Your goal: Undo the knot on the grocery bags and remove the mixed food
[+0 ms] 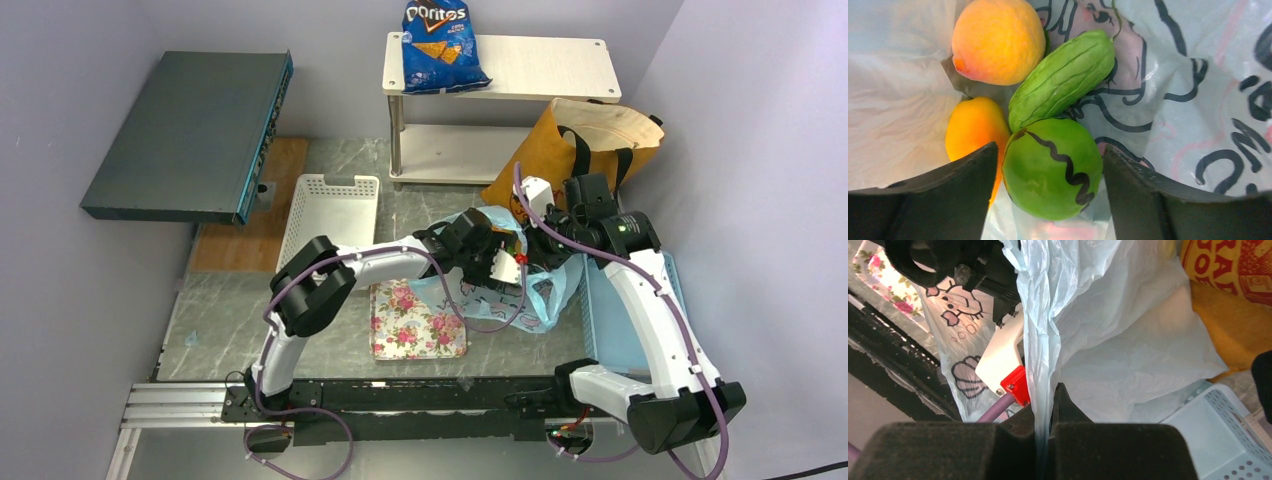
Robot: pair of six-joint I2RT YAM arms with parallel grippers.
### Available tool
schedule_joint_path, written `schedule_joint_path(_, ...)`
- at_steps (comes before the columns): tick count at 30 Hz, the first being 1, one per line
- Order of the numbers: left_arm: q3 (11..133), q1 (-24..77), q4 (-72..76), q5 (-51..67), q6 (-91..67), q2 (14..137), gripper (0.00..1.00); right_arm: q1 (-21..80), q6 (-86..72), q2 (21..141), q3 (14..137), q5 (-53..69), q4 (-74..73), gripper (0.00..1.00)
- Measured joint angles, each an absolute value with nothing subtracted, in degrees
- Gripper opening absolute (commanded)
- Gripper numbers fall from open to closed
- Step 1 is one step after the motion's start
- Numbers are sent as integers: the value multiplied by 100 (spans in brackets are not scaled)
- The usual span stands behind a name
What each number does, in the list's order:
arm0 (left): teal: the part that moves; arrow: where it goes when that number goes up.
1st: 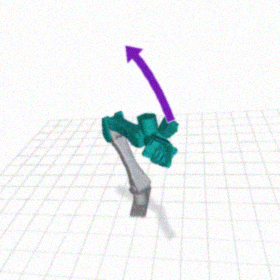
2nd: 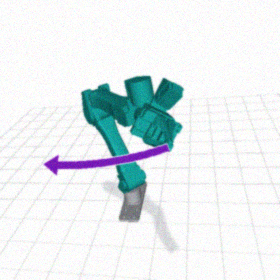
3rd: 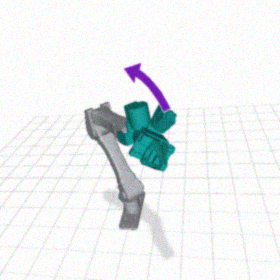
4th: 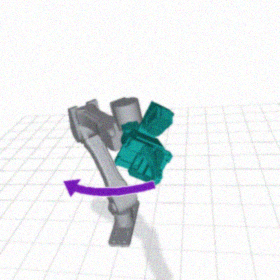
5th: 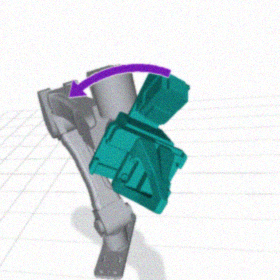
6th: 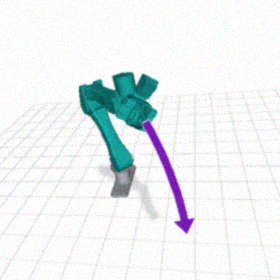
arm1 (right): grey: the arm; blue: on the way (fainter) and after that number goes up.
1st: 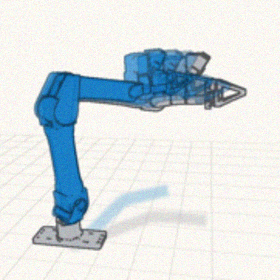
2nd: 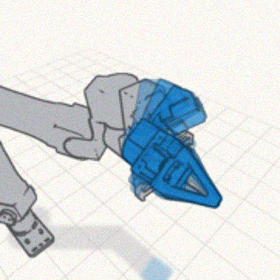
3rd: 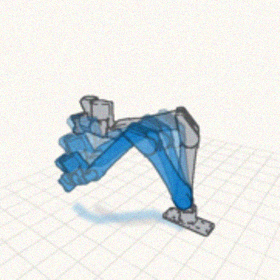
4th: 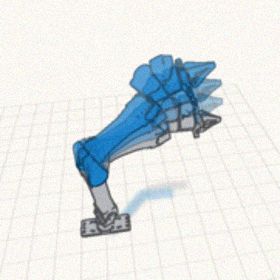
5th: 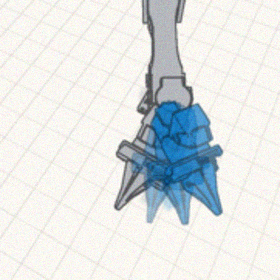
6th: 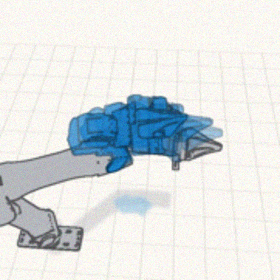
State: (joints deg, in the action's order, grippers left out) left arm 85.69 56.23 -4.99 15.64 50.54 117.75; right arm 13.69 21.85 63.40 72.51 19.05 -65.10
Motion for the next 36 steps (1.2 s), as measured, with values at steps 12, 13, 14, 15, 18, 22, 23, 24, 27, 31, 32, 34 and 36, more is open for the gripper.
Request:
schedule_joint_path(12, 8790, 5483, -543, 1111, 5118, 12269, 86, 1372, 2141, 6528, 7334, 1865, -6353, 0)
schedule_joint_path(13, 8825, 5476, -534, 1079, 5118, 12320, 81, 1374, 2141, 6543, 7334, 1865, -6348, 0)
schedule_joint_path(14, 8875, 5463, -532, 1061, 5113, 12352, 76, 1376, 2141, 6558, 7334, 1859, -6337, 0)
schedule_joint_path(15, 8901, 5457, -537, 1052, 5096, 12363, 69, 1376, 2143, 6567, 7334, 1855, -6329, 0)
schedule_joint_path(18, 8884, 5446, -519, 1055, 5033, 12359, 50, 1378, 2143, 6569, 7334, 1848, -6326, 0)
schedule_joint_path(22, 8340, 5439, -419, 1186, 4842, 11926, 28, 1376, 2147, 6567, 7334, 1809, -6311, 0)
schedule_joint_path(23, 8232, 5439, -436, 1245, 4799, 11786, 26, 1376, 2147, 6567, 7334, 1800, -6302, 0)
schedule_joint_path(24, 8075, 5439, -458, 1341, 4685, 11557, 26, 1376, 2154, 6567, 7332, 1774, -6287, 0)
schedule_joint_path(27, 7780, 5437, -458, 1629, 4368, 10816, 25, 1352, 2187, 6558, 7332, 1691, -6276, 0)
schedule_joint_path(31, 7522, 5428, -333, 2038, 3924, 9601, 25, 1321, 2189, 6552, 7332, 1649, -6191, 0)
schedule_joint_path(32, 7485, 5428, -287, 2145, 3798, 9301, 25, 1321, 2182, 6552, 7332, 1643, -6145, 0)
schedule_joint_path(34, 7422, 5424, -178, 2362, 3601, 8796, 26, 1321, 2145, 6552, 7332, 1632, -6049, 0)
schedule_joint_path(36, 7325, 5424, -78, 2602, 3454, 8416, 27, 1321, 2097, 6552, 7332, 1634, -5924, 0)
